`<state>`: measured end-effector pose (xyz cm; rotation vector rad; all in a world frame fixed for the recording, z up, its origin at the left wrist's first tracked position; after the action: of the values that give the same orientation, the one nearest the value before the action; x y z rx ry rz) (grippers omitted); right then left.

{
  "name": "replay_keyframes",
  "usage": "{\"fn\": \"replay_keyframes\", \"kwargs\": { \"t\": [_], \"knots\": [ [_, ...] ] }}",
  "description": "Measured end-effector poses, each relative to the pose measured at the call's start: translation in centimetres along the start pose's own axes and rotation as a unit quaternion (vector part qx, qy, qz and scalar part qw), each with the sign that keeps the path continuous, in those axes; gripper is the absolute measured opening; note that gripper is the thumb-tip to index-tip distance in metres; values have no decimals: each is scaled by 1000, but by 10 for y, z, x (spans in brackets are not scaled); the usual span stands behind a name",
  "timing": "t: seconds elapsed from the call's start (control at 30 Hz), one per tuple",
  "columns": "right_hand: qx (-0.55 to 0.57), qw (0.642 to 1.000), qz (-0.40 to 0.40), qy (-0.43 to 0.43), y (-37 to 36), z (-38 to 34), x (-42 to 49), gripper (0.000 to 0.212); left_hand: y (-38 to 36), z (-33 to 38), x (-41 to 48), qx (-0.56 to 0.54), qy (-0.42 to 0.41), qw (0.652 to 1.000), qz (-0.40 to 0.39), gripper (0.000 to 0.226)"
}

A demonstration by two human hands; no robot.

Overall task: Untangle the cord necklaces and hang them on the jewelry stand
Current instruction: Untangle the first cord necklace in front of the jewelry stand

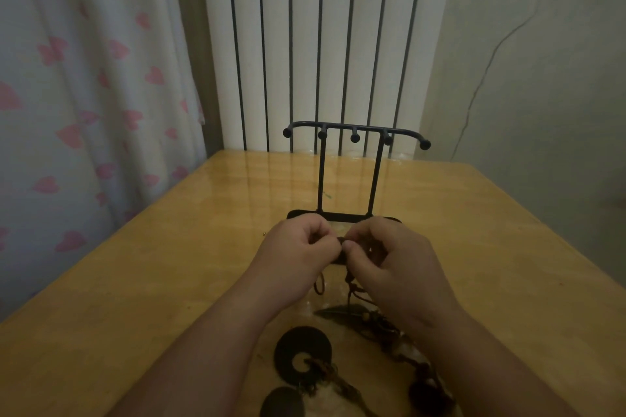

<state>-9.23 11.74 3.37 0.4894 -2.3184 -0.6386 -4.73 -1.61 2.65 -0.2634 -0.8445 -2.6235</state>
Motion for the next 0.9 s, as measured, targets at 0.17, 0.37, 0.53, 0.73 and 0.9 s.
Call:
{"fn": "replay_keyframes", "kwargs": {
  "t": [0.17, 0.37, 0.53, 0.73, 0.9],
  "knots": [
    [-29, 999, -10, -8, 0, 0, 1, 9, 0, -1, 0, -8, 4, 1000, 3, 14],
    [95, 994, 2, -47, -6, 3, -1, 12, 1, -5, 0, -69, 24, 997, -1, 19],
    [100, 994, 2, -45, -5, 3, -1, 10, 2, -2, 0, -73, 12, 997, -12, 18],
    [16, 999, 4, -39, -4, 3, 0, 8, -1, -5, 0, -55, 35, 998, 14, 18],
    [9, 999, 15, -37, -5, 3, 0, 7, 4, -6, 0, -68, 55, 995, 43, 16]
  ]
}}
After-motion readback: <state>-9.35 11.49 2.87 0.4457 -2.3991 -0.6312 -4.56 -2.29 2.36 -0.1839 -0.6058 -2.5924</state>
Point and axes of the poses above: each hand's wrist, its own x-axis towards the middle knuckle, its own y-axis out of the back of the hand, z = x × y, the point moved 5 cm from there along x, towards the middle knuckle, and after that the axes turned 6 degrees about x, right-handed, at the moved point
